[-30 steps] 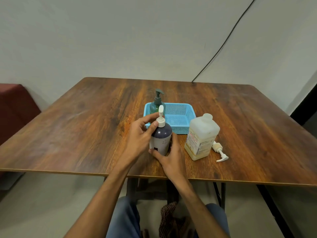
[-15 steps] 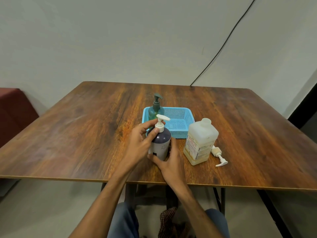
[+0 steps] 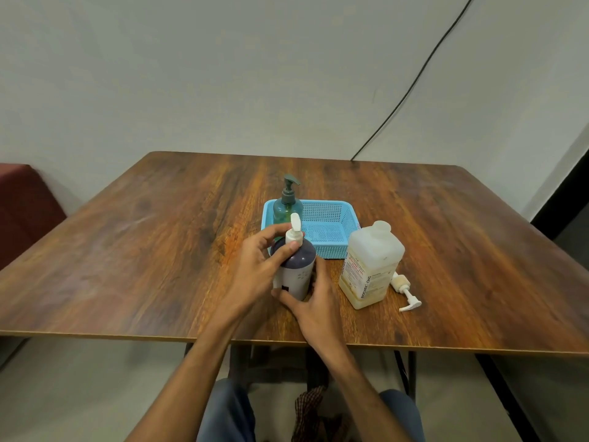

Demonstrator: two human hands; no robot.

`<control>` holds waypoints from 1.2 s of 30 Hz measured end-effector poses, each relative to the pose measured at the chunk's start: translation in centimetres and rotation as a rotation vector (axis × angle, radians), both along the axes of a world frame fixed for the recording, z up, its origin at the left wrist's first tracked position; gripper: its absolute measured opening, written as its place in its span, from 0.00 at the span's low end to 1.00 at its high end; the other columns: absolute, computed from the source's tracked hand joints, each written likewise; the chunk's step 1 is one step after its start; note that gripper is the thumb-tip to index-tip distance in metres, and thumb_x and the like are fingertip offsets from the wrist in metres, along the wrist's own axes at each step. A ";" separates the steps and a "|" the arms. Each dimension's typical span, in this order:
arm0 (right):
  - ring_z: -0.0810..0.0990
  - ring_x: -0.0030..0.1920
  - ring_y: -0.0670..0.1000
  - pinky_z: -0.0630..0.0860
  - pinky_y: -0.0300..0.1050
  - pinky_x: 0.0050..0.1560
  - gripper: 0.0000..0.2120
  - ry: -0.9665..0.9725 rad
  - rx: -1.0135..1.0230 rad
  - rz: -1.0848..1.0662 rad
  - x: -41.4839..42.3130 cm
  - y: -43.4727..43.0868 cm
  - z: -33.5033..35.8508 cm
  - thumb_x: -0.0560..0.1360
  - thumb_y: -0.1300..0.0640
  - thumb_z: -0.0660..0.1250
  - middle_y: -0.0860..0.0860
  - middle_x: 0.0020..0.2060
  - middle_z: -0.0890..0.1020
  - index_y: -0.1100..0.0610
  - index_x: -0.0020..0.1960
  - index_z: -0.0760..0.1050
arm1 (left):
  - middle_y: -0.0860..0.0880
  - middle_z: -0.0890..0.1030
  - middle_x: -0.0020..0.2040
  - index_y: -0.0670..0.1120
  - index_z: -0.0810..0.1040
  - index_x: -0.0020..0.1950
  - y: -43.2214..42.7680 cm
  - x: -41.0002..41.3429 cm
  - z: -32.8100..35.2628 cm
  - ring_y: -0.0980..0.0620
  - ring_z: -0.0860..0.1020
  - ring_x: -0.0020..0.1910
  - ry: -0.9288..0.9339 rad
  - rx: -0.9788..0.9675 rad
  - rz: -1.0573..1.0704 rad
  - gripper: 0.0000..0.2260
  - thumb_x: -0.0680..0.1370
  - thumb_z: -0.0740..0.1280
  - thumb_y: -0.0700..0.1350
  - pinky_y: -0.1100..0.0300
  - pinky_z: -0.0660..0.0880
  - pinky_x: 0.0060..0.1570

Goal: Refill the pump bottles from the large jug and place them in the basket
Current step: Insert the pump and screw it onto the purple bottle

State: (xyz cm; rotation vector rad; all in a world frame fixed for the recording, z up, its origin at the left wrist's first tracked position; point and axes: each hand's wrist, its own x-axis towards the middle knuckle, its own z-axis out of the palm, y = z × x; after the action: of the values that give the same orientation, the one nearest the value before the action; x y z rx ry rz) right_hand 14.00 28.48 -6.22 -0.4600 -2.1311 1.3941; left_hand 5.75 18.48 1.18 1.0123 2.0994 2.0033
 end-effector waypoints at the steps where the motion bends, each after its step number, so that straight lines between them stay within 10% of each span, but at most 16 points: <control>1: 0.72 0.68 0.41 0.76 0.52 0.66 0.42 0.000 0.000 0.000 0.0 0.0 0.0 0.67 0.45 0.80 0.38 0.67 0.74 0.41 0.74 0.62 | 0.50 0.84 0.61 0.42 0.79 0.66 -0.4 -0.3 0.1 0.55 0.81 0.61 -0.030 -0.014 -0.063 0.13 0.81 0.68 0.40 0.61 0.79 0.58; 36: 0.72 0.69 0.43 0.74 0.54 0.66 0.42 -0.014 0.002 -0.004 -0.2 -0.1 -0.2 0.67 0.41 0.79 0.39 0.68 0.74 0.39 0.75 0.61 | 0.57 0.84 0.51 0.45 0.82 0.57 0.7 0.7 0.4 0.66 0.82 0.51 0.014 0.101 0.139 0.14 0.73 0.76 0.36 0.72 0.76 0.48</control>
State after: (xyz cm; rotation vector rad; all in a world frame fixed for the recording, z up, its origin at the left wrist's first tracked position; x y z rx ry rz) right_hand 13.80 28.41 -6.41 -0.4749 -2.1410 1.3905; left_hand 6.42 19.14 1.54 0.9203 2.1511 2.1932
